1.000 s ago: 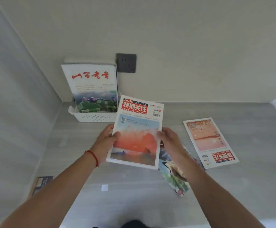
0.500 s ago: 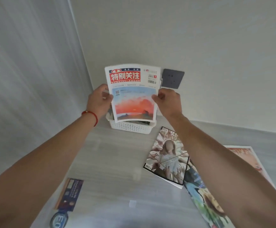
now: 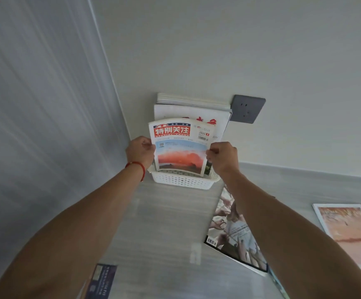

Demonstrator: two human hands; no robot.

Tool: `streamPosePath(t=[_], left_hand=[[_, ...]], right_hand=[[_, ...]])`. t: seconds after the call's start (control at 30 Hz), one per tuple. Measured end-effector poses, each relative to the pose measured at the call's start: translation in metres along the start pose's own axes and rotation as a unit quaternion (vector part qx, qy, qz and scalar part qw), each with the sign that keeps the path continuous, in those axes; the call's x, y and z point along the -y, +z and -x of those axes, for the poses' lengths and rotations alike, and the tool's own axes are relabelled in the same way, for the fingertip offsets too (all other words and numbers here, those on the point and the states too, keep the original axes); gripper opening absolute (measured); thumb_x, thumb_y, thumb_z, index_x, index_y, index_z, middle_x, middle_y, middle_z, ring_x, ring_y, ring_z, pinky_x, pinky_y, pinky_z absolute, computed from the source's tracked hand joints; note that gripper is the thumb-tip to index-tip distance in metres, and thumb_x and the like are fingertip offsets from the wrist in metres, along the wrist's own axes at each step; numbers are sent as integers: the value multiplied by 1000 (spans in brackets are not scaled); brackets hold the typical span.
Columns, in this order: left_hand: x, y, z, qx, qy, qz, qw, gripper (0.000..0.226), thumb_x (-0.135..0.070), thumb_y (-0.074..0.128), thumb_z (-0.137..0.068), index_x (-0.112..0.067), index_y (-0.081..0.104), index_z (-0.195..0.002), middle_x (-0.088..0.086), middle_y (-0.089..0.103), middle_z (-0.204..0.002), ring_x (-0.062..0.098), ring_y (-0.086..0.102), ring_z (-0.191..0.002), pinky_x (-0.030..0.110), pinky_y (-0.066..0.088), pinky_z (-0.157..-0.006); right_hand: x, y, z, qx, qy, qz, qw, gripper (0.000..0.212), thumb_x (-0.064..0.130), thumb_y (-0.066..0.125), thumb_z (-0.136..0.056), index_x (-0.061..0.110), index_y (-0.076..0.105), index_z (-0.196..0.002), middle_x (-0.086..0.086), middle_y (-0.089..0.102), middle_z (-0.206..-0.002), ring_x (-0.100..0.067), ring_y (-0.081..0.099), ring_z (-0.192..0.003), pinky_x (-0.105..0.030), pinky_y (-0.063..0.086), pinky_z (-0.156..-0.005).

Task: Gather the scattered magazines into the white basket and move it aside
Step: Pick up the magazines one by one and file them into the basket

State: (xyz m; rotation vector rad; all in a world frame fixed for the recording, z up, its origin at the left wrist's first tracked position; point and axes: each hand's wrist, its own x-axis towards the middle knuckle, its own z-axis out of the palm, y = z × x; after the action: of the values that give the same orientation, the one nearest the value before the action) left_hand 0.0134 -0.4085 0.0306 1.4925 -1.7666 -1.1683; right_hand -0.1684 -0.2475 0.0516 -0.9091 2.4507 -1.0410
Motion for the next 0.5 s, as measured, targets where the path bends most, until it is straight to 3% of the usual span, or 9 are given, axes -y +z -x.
streamPosePath(t=[0.07, 0.13, 0.2, 0.3, 0.33, 0.4, 0.43, 0.5], left_hand=[[4, 5, -2, -11, -20, 34, 999, 8, -11, 71, -90, -18, 68, -94, 4, 76, -105, 22, 73, -94, 41, 64, -81], [3, 9, -4, -13, -32, 57, 998, 11, -12, 68, -92, -16, 67, -102, 3, 74, -108, 21, 72, -93, 37, 64, -76], [1, 10, -5, 2, -47, 69, 996, 19, -10, 63, -92, -14, 62, -110, 5, 72, -113, 23, 72, -95, 36, 63, -75], [5, 13, -1, 58, -71, 107, 990, 40, -9, 62, -89, 3, 52, -126, 26, 66, -118, 42, 67, -107, 48, 58, -93], [4, 13, 9, 57, -63, 85, 993, 35, -10, 62, -92, 4, 54, -123, 24, 68, -111, 38, 68, -104, 44, 58, -87], [5, 15, 34, 11, -28, 25, 999, 9, -13, 60, -95, -8, 61, -103, 9, 69, -98, 27, 70, -95, 33, 57, -70], [5, 18, 49, -16, -8, 14, 1000, 8, -9, 58, -95, -13, 59, -102, 2, 69, -100, 23, 69, -95, 28, 55, -69], [7, 27, 86, -41, 34, 12, 999, 28, 3, 54, -92, -16, 57, -111, -1, 64, -113, 17, 63, -101, 20, 50, -73]], right_hand=[[-3, 5, -5, 7, 1, 0, 1000, 33, -1, 52, -87, 20, 76, -78, -6, 78, -93, -30, 70, -78, -36, 61, -72], [-2, 5, -9, 19, 2, -14, 1000, 43, -1, 47, -87, 22, 79, -104, -1, 78, -108, -29, 69, -88, -32, 59, -76], [-4, 4, -8, 51, 9, -37, 998, 53, -1, 44, -89, 28, 72, -123, 3, 72, -126, -27, 68, -103, -30, 58, -81], [-15, -1, 9, 85, -15, -51, 995, 53, 2, 46, -95, 31, 57, -138, 1, 65, -137, -25, 65, -115, -27, 54, -77], [-22, -5, 18, 79, -26, -48, 995, 51, 3, 47, -96, 28, 52, -141, 0, 62, -139, -24, 65, -116, -29, 55, -82], [-42, -18, 39, 47, -38, -39, 997, 57, 1, 50, -96, 24, 44, -148, -1, 53, -147, -18, 65, -115, -34, 57, -90], [-54, -27, 52, 25, -46, -29, 998, 61, -2, 51, -94, 22, 41, -150, -2, 50, -148, -14, 66, -108, -34, 59, -88], [-87, -48, 78, -11, -74, 18, 997, 69, -5, 56, -92, 19, 34, -153, -4, 45, -147, -12, 66, -93, -29, 60, -76]])
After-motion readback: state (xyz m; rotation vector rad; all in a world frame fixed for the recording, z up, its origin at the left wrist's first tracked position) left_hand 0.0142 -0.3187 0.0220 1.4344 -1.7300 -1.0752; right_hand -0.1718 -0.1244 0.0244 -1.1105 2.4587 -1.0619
